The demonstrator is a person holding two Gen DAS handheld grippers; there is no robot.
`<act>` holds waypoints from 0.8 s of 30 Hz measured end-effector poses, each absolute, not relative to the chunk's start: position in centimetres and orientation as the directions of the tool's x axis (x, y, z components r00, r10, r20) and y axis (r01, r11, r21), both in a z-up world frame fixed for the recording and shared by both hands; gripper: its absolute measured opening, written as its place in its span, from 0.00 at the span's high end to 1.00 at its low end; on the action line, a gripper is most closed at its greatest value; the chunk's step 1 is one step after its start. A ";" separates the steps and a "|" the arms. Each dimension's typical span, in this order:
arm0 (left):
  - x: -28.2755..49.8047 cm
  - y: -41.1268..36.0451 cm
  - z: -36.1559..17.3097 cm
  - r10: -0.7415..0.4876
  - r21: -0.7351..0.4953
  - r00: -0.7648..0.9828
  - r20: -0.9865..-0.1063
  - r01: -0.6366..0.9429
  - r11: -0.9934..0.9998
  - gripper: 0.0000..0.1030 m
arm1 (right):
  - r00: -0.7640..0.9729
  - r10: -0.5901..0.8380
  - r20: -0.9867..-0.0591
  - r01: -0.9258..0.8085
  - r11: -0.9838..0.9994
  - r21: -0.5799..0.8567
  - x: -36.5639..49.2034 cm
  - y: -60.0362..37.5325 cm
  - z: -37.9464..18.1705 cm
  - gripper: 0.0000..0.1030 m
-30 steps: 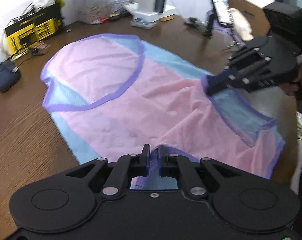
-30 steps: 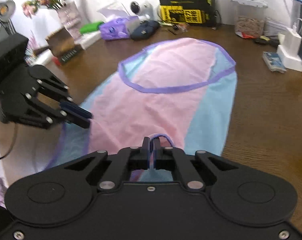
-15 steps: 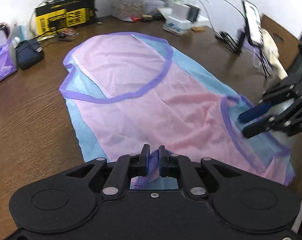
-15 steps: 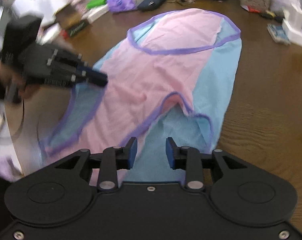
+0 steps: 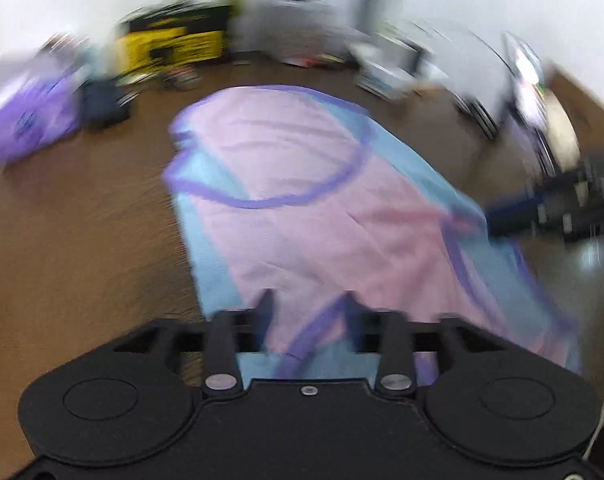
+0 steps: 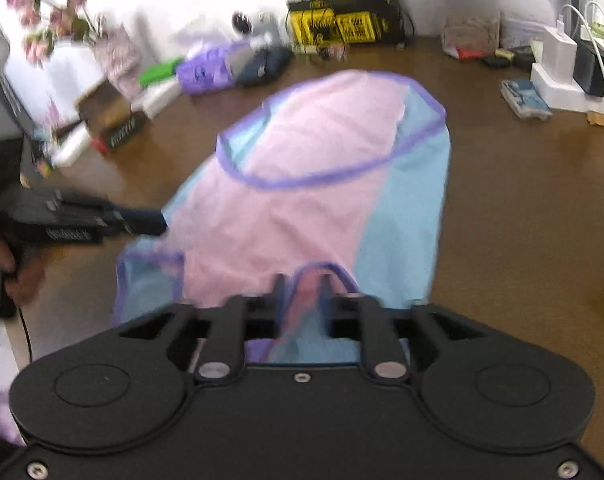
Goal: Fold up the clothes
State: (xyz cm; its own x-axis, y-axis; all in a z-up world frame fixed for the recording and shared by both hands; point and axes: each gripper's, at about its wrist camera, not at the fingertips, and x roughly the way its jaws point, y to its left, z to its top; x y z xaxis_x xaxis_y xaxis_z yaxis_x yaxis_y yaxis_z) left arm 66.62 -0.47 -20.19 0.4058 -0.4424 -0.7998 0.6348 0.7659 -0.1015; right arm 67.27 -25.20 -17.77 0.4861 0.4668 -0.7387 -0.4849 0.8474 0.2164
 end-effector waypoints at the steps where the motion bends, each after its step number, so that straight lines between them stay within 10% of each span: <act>1: 66.3 -1.2 -20.3 -0.438 -0.053 0.399 -0.805 0.688 0.724 0.52 | 0.497 0.450 -0.742 -0.518 0.840 0.163 66.8 -25.0 -17.6 0.74; 5: 66.3 -3.4 -21.1 -0.408 0.091 0.368 -0.835 0.825 0.558 0.53 | 0.595 0.314 -0.740 -0.726 0.605 -0.328 64.2 -21.7 -18.0 0.74; 11: 67.9 -4.5 -21.4 -0.437 0.063 0.254 -0.863 0.912 0.404 0.82 | 0.605 0.318 -0.730 -0.796 0.223 -0.562 63.7 -18.5 -20.3 0.74; 15: 69.4 -3.4 -21.7 -0.487 -0.061 0.236 -0.841 0.852 0.520 0.86 | 0.567 0.321 -0.758 -0.817 0.103 -0.568 64.2 -17.7 -21.6 0.79; 17: 70.0 -2.3 -21.6 -0.526 -0.148 0.246 -0.814 0.788 0.597 0.86 | 0.522 0.353 -0.776 -0.852 0.237 -0.466 65.3 -17.8 -20.8 0.95; 24: 70.9 0.6 -22.3 -0.506 -0.279 0.323 -0.800 0.547 0.789 0.85 | 0.502 0.367 -0.783 -0.735 0.658 -0.162 67.9 -20.3 -19.4 0.94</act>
